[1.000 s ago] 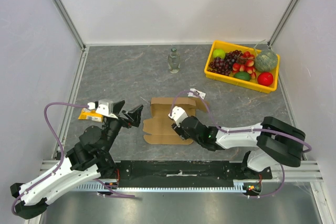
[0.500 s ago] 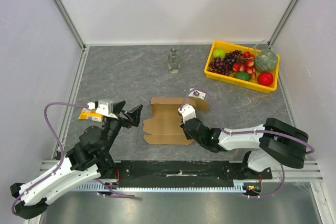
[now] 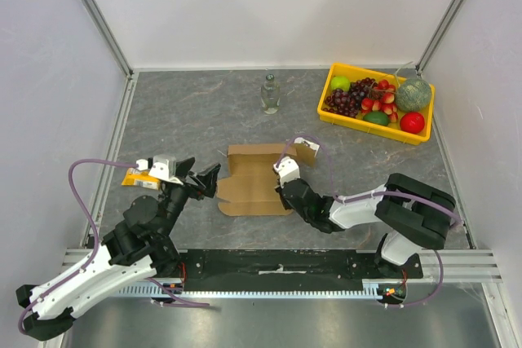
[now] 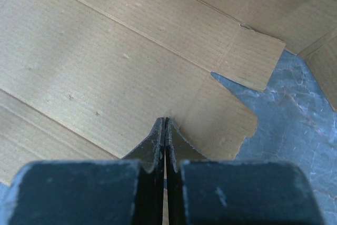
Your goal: Fold the paper box
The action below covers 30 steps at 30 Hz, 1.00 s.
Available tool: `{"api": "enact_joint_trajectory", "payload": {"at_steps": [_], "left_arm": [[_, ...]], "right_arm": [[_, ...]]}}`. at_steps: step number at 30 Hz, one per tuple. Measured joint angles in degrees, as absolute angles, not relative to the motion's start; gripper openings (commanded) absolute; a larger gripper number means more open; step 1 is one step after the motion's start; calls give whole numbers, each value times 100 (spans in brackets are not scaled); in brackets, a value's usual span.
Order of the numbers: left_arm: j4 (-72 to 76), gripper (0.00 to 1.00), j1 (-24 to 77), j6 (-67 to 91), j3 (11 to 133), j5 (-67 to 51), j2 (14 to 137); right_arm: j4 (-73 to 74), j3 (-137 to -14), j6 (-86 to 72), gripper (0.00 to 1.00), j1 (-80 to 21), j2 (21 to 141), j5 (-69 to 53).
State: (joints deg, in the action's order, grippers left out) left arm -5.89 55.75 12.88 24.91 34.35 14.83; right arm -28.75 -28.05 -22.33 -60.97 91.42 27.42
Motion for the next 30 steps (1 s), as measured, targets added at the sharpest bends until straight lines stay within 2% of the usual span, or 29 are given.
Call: {"api": "enact_joint_trajectory", "payload": {"at_steps": [8, 16, 18, 25, 30], "left_arm": [[-523, 78, 5575, 1278, 2521, 3435, 1796], [106, 77, 5465, 943, 3120, 3201, 3581], [257, 75, 5179, 897, 3398, 2886, 4021], [508, 69, 3214, 1092, 4431, 1061, 5638], [482, 69, 2884, 1175, 4998, 255, 6801]], "right_arm": [[-3105, -2757, -1907, 0, -5944, 9135, 2373], [-2558, -2434, -1865, 0, -5940, 7940, 1909], [-2403, -2401, -1907, 0, -5940, 7513, 1835], [-1758, -2388, -2335, 1, -5940, 6141, 1940], [-1146, -2379, -2897, 6, -5896, 5666, 2401]]}}
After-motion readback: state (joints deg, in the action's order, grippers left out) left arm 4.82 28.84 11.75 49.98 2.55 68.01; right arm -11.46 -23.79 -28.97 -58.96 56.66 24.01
